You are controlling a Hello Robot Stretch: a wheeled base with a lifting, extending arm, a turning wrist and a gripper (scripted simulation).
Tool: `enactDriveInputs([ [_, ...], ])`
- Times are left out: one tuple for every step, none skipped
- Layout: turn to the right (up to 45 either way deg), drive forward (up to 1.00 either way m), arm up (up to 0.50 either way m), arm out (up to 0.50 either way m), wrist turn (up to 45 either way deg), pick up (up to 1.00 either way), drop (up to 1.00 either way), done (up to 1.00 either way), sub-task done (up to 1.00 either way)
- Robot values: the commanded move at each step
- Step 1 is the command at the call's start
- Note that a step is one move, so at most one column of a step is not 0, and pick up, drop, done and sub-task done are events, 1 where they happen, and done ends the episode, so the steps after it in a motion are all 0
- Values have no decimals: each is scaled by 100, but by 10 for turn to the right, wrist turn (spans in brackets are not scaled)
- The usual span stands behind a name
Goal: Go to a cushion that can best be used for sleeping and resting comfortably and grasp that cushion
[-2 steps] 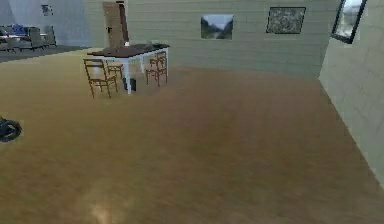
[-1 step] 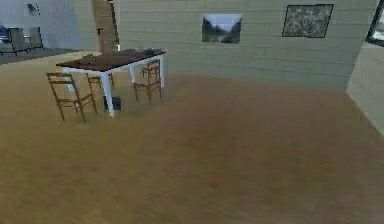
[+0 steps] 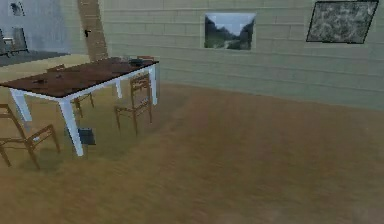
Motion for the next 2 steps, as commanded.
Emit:
enactDriveInputs([
  [0, 100, 0, 0, 0, 0, 0, 0, 0],
  [-30, 0, 0, 0, 0, 0, 0, 0, 0],
])
